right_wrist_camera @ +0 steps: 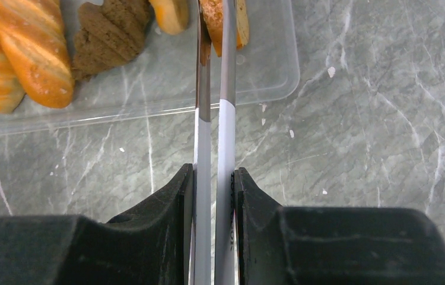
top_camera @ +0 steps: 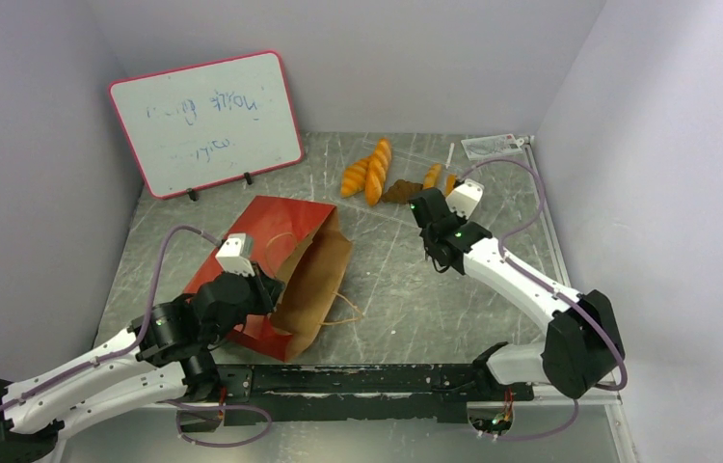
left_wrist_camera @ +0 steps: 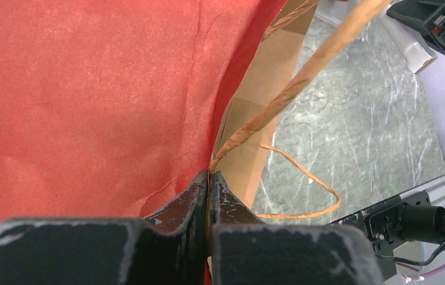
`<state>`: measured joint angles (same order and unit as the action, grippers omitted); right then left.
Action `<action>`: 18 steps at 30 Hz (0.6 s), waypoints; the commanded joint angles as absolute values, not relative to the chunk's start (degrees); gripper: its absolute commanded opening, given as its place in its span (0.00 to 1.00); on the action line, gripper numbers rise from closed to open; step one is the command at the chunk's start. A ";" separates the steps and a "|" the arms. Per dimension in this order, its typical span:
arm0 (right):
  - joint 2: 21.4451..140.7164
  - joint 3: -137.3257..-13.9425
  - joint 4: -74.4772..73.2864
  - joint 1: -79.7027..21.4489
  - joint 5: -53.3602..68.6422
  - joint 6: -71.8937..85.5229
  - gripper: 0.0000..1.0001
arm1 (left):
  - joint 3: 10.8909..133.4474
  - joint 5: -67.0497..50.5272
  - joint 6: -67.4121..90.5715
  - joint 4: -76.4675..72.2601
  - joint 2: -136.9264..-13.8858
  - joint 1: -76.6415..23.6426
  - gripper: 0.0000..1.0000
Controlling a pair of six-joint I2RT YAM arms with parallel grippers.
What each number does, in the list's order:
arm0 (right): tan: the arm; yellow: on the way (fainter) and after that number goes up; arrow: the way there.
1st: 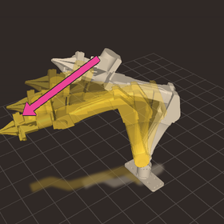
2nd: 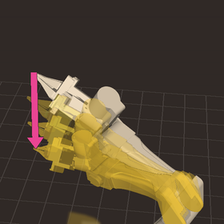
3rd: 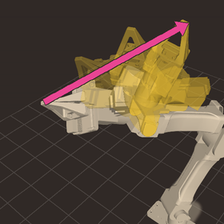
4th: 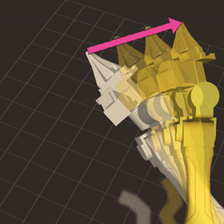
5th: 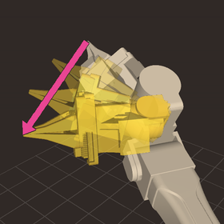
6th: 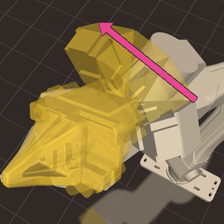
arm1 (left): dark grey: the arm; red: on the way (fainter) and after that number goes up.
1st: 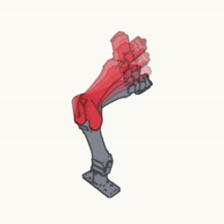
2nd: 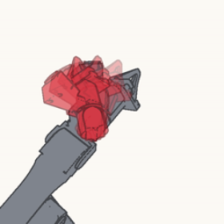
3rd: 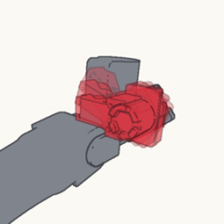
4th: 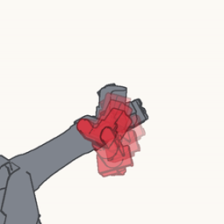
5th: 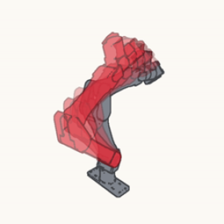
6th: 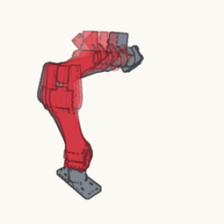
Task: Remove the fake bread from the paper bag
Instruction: Place the fake bread in the container.
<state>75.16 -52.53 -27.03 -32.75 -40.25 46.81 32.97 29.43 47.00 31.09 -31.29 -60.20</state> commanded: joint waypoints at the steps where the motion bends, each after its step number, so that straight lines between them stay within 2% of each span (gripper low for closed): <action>1: 76.31 -51.86 -22.07 -30.23 -39.17 45.31 0.25 | 32.22 28.92 47.63 31.06 -30.87 -60.29 0.07; 6: 77.13 -52.22 -20.43 -29.60 -36.99 44.28 0.35 | 32.17 29.13 47.38 30.55 -31.43 -60.34 0.07; 18: 75.25 -52.47 -21.77 -29.58 -35.79 44.74 0.38 | 31.92 29.64 47.72 29.75 -31.83 -60.29 0.07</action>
